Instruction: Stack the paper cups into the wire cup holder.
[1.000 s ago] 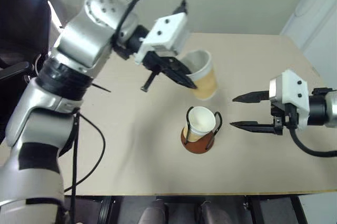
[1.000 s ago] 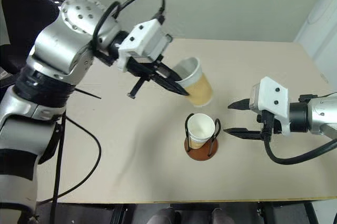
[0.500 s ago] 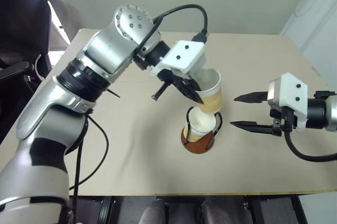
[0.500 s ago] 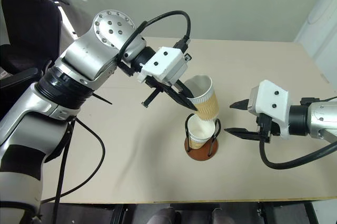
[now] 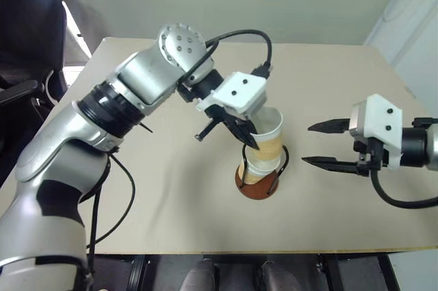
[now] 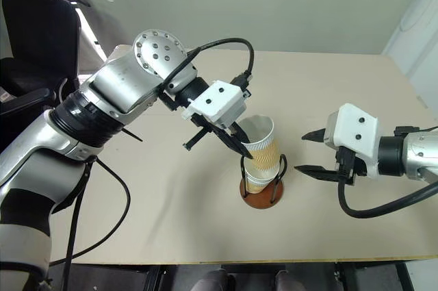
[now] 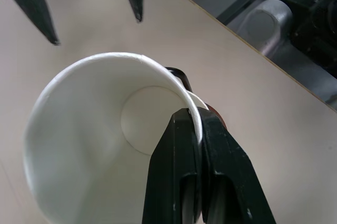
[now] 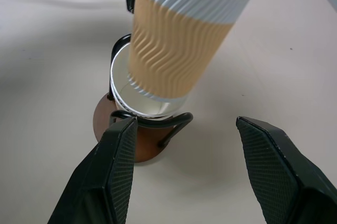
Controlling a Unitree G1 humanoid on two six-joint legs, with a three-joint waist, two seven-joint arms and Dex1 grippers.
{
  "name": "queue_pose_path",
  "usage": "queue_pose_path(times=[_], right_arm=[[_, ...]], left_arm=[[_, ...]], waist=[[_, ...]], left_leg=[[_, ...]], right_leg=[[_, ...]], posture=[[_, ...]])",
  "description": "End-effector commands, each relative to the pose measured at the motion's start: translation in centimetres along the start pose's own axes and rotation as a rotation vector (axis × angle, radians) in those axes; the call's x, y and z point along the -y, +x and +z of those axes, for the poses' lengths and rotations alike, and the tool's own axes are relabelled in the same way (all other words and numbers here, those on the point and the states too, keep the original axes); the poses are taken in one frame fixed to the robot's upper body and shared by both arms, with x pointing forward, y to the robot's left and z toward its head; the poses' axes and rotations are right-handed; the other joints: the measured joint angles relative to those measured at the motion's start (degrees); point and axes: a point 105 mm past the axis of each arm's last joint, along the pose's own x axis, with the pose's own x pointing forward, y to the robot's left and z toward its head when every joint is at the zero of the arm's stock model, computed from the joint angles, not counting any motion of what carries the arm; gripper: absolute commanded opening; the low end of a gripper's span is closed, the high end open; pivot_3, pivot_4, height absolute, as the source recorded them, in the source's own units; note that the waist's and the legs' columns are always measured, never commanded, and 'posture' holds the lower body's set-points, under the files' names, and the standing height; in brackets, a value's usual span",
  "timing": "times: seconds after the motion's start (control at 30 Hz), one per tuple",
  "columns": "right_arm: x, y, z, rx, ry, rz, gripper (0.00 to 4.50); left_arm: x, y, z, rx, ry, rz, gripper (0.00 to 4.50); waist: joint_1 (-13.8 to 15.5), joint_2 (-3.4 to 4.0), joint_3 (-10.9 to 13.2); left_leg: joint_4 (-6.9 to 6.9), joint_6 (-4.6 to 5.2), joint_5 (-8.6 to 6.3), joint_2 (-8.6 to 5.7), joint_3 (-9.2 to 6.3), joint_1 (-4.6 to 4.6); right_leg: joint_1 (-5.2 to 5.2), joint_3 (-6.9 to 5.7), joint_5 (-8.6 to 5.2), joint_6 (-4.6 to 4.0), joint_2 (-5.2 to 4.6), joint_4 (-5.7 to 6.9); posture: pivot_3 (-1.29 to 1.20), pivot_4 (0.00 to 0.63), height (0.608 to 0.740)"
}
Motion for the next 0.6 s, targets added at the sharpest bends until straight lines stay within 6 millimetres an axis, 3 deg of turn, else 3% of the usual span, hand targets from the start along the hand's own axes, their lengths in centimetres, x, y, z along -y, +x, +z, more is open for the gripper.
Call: queue_pose_path(times=[0.03,0.53,0.6], right_arm=[[0.3,-0.7,0.7,0.007,-0.036,-0.043,3.03],[0.4,-1.0,0.5,0.003,-0.028,-0.049,3.03],[0.4,-1.0,0.5,0.002,-0.026,-0.049,3.03]], left_arm=[[0.3,-0.1,0.7,-0.012,0.062,-0.045,0.04],[-0.9,0.1,-0.3,-0.115,0.145,-0.032,0.04],[-1.2,0.3,0.1,-0.098,0.15,-0.029,0.44]], waist=[[0.0,0.0,0.0],[0.0,0.0,0.0],[0.1,0.0,0.0]], left_leg=[[0.0,0.0,0.0,0.0,0.0,-0.01],[0.06,0.02,-0.01,0.0,0.0,-0.03],[0.1,0.03,-0.02,0.0,0.0,-0.04]], right_leg=[[0.0,0.0,0.0,0.0,0.0,0.0],[0.0,0.0,0.0,0.02,0.0,0.02],[0.01,0.0,-0.01,0.03,0.0,0.02]], posture=[[0.0,0.15,0.74],[0.0,0.15,0.74],[0.0,0.15,0.74]])
